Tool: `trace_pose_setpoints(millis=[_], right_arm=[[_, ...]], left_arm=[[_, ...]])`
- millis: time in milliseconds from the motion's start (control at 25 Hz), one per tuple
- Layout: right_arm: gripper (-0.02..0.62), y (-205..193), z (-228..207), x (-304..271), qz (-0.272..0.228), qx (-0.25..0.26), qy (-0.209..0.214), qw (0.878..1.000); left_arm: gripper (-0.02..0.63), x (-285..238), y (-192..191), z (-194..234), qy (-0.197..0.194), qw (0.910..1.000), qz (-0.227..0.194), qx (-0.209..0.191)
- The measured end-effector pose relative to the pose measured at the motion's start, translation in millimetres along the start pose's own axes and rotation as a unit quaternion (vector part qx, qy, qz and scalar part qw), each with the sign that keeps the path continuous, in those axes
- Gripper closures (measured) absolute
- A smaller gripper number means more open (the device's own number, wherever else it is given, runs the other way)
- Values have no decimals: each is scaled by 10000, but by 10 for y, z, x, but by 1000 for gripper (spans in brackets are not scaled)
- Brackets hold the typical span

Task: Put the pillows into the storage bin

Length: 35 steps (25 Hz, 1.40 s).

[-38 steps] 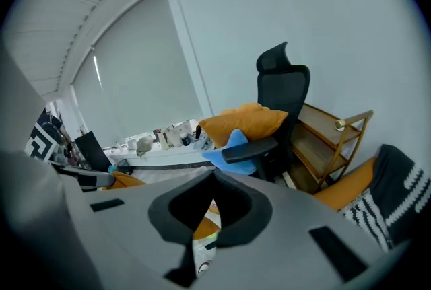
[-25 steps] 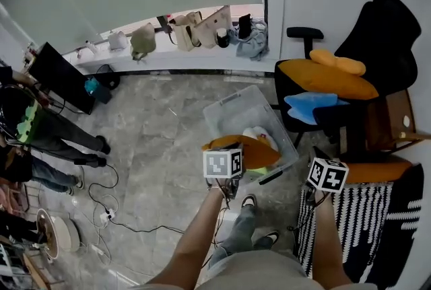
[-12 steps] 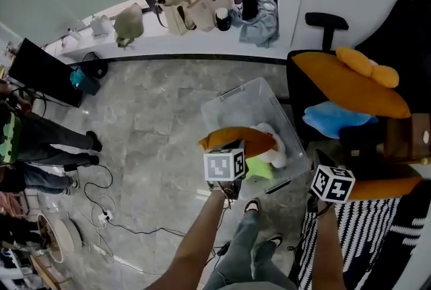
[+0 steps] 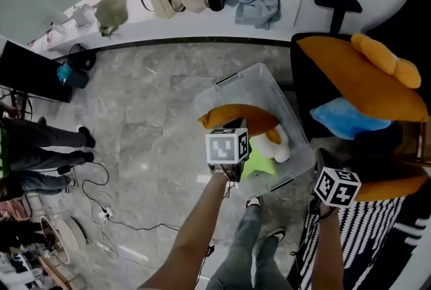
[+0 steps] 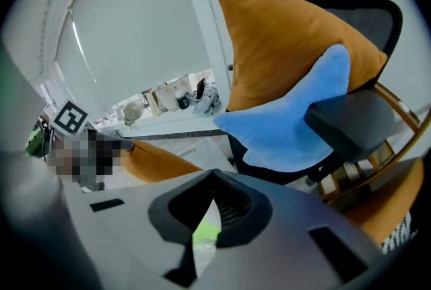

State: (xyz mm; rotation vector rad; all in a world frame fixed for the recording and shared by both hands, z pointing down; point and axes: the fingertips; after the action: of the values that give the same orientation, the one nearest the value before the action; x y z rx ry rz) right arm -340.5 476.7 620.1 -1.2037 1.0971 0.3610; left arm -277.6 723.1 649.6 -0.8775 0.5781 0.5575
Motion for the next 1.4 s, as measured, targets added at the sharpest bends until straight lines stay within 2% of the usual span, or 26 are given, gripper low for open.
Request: trace_pose_setpoints(millis=[160, 400, 440, 560, 960, 1400], right_arm=[[594, -114, -71, -46, 148, 11, -92, 9998], [594, -157, -130, -56, 213, -81, -119, 9997], [594, -155, -131, -56, 207, -92, -114, 9997], [594, -175, -123, -45, 204, -138, -78, 9997], [594, -474, -264, 203, 259, -178, -93, 9995], [594, -511, -232, 752, -154, 0, 42, 9999]], left_arm=[[580, -145, 174, 5, -38, 9999, -86, -116], [573, -233, 302, -31, -51, 9994, -327, -87], [563, -239, 282, -47, -76, 9995, -314, -27], [468, -227, 205, -74, -120, 9993, -302, 176], [466, 13, -84, -210, -4, 9993, -252, 289], [466, 635, -358, -545, -2, 9979, -572, 302]])
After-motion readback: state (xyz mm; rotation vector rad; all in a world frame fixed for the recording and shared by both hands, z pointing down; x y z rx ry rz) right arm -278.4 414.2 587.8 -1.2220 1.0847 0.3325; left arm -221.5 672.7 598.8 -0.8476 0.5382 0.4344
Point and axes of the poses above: the fingertips, and each gripper's own axes: x backward along the fingers, z to its left, y out of its top, and after that the axes turned 12 degrees about -y, right-handed
